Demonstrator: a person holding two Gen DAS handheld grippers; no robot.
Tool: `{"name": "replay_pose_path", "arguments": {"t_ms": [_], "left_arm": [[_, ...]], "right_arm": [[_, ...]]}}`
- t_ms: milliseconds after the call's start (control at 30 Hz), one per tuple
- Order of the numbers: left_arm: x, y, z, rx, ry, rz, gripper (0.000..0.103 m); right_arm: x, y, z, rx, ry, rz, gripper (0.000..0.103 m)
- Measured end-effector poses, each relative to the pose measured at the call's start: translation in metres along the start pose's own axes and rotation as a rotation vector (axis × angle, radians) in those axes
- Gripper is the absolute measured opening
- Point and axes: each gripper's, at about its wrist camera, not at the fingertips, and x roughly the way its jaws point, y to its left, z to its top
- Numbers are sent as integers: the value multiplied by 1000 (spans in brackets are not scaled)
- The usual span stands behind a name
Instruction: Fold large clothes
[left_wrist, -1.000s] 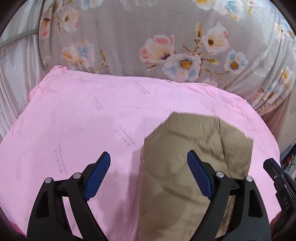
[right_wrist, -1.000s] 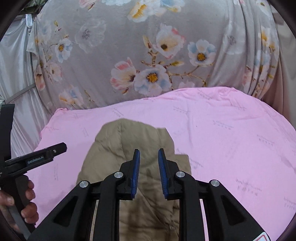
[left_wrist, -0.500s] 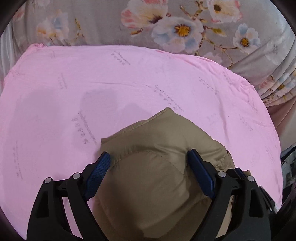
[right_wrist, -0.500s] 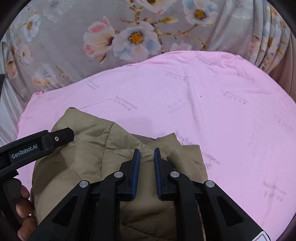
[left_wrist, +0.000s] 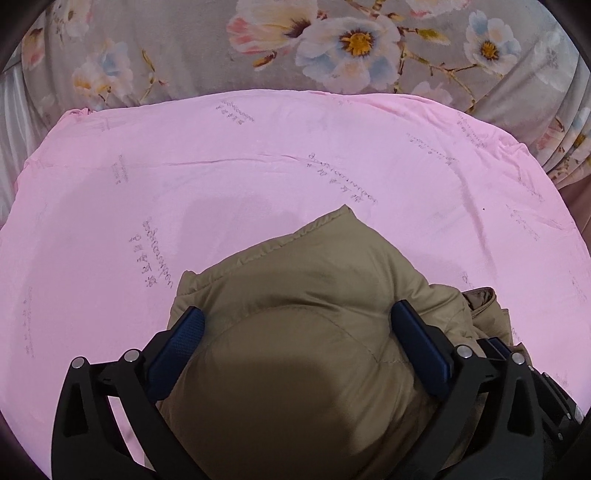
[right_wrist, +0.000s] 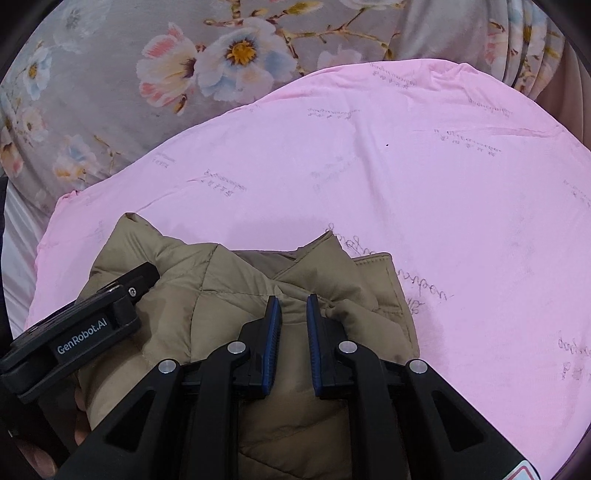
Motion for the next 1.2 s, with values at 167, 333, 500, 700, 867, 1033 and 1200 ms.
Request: {"name": "replay_pose_path", "arguments": {"t_ms": [167, 333, 500, 700, 867, 1033, 1200], "left_arm": [[4, -6, -4, 21, -24, 39, 98], [7, -12, -7, 38, -38, 71, 98], [8, -15, -7, 53, -40, 97, 98], [8, -17, -6, 55, -27, 101, 98], [-5, -9, -6, 49, 14, 62, 98], [-63, 26, -28, 11, 46, -69, 98], [-95, 55, -81, 14, 125, -83, 98]], "right_arm": [[4, -1, -1, 5, -3, -1, 11], [6, 0, -1, 2, -9, -15, 11], [7, 1, -2, -1, -12, -27, 11], [7, 1, 0, 2, -8, -23, 11], [-6, -3, -1, 28, -7, 17, 15], [-74, 0, -25, -9, -56, 15, 31], [-114, -7, -68, -62, 10, 16, 34]]}}
